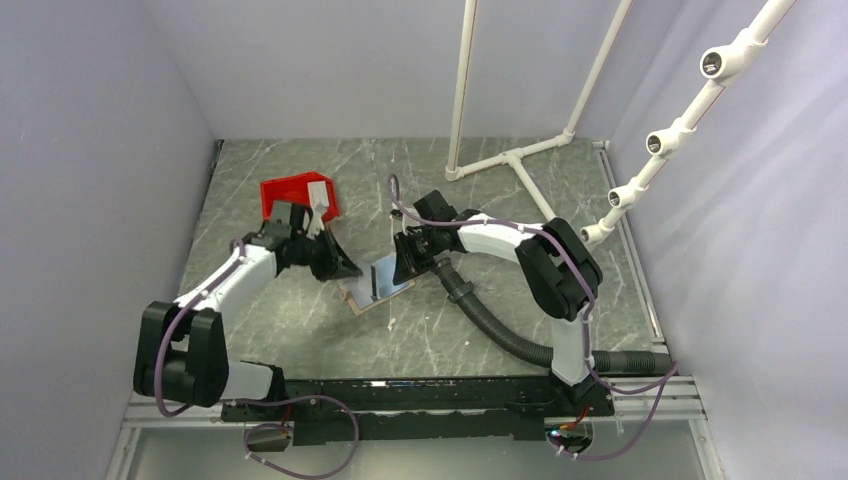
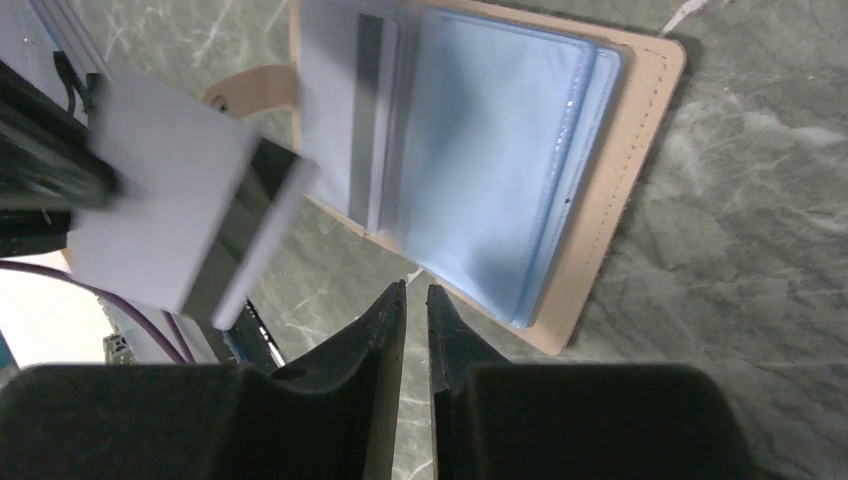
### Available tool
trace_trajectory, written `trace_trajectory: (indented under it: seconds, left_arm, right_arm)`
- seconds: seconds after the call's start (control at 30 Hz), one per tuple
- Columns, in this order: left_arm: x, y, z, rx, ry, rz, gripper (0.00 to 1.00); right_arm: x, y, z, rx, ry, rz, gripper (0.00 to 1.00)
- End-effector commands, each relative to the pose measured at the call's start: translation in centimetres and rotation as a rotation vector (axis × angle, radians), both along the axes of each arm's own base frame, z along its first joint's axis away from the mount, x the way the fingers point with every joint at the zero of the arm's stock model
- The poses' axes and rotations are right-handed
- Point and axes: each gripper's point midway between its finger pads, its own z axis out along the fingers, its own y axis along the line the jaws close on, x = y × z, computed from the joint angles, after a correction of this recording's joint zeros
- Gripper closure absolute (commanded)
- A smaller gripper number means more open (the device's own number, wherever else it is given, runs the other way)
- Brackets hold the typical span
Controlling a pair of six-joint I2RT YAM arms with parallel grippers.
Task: Put the credit cards into the card holder
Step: Insert the credit card into the card holder.
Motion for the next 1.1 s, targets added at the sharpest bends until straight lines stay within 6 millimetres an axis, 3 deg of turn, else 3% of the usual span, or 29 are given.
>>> trace_trajectory:
  seconds: [0.0,0.3,0.63,1.07]
  left_arm:
    - [1.2,-2.8,0.8,-0.171,-0.090,-0.011,1.00]
    - [0.4,-2.5,-4.6,-0.125,0.011,0.016,1.00]
    - [-1.4,-0.9,-6.0,-0.049,0.029,0.070,1.00]
    - [-1.6,-0.5,-7.2,-0.033,0.047,0.115,1.00]
  right_arm:
    - [1.7,1.1,0.6,0.034,-0.038,-0.005,0.88]
    - [2.5,0.0,-1.9,-0.034,-0.020,-0.054,0.98]
    - [2.6,-0.2,-2.0,-0.038,-0.024,-0.050,0.99]
    - [2.5,-0.1,-1.7,-0.029,-0.025,-0.045,0.99]
